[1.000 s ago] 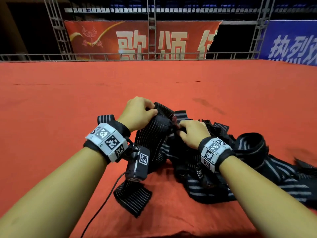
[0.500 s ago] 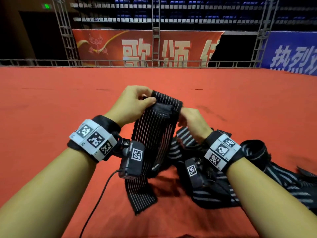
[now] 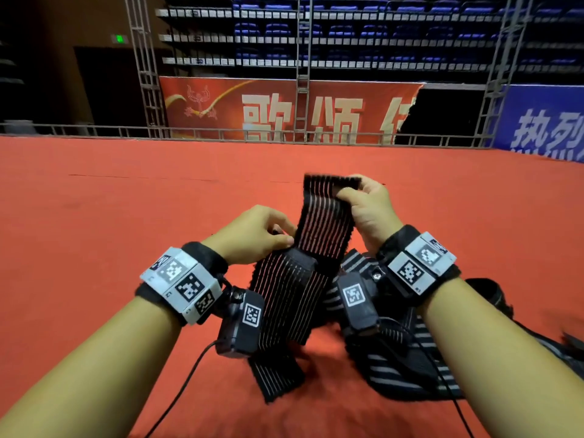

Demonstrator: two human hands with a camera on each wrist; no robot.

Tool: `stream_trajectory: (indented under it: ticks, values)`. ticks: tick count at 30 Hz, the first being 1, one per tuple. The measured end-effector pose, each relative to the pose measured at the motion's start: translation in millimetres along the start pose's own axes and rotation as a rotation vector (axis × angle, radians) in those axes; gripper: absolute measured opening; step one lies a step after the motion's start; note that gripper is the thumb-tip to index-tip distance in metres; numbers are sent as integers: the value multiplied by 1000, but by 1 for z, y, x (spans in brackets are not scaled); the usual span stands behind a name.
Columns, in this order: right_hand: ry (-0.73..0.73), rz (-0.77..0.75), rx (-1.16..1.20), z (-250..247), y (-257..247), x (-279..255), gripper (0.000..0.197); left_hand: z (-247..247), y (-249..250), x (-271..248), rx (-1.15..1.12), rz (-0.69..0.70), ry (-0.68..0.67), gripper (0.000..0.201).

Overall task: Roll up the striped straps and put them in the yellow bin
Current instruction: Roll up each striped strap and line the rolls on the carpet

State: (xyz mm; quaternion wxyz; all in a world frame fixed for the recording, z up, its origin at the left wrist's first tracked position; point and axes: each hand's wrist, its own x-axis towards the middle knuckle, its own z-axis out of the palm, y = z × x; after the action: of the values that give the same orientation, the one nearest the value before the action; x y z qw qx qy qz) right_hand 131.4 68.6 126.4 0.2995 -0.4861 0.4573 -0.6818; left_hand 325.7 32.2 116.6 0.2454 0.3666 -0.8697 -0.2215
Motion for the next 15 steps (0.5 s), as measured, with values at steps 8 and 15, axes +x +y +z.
stream_trajectory:
  ticks: [8, 15]
  values:
    - [15, -102, -59, -20, 2, -9, 9, -22, -29, 3, -202, -91, 513, 9]
    - [-280, -32, -34, 13, -3, -30, 11, -10, 10, 5, -523, 93, 597, 10]
